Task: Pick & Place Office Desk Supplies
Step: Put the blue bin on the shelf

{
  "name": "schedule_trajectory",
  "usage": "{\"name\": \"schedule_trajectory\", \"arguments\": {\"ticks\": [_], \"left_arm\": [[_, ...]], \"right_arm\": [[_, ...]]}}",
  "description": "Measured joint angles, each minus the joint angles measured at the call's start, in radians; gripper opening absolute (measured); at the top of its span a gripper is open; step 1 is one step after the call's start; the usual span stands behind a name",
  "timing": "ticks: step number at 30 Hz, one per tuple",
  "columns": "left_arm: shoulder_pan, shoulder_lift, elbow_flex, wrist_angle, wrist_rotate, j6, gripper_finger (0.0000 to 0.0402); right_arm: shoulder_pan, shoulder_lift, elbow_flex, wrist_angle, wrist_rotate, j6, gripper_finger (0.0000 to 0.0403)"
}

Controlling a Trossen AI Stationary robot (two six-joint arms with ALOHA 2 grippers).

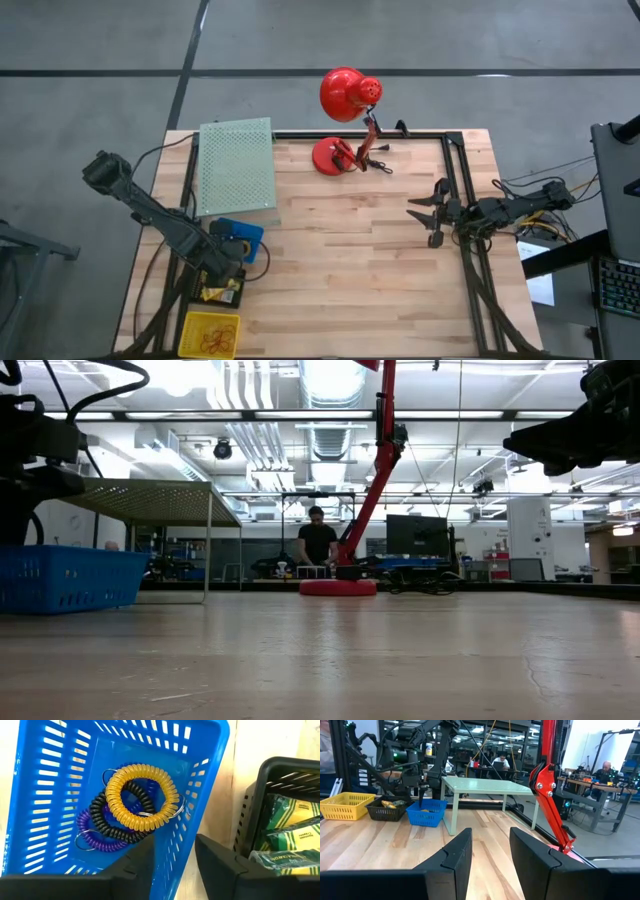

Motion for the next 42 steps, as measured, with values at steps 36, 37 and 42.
{"name": "schedule_trajectory", "arguments": {"ticks": [36, 37, 42], "left_arm": [[0.0, 0.0, 0.008, 0.016, 0.003, 0.008, 0.001], [0.0, 0.0, 0.016, 0.011, 0.003, 0.007, 0.001], [0.0, 0.0, 0.083, -0.055, -0.034, 0.003, 0.0009]], "right_arm": [[0.0, 0.0, 0.0, 0.0, 0.0, 0.0, 0.0128], [0.0, 0.0, 0.0, 0.0, 0.0, 0.0, 0.0128], [0.0, 0.0, 0.0, 0.0, 0.0, 0.0, 0.0128]]}}
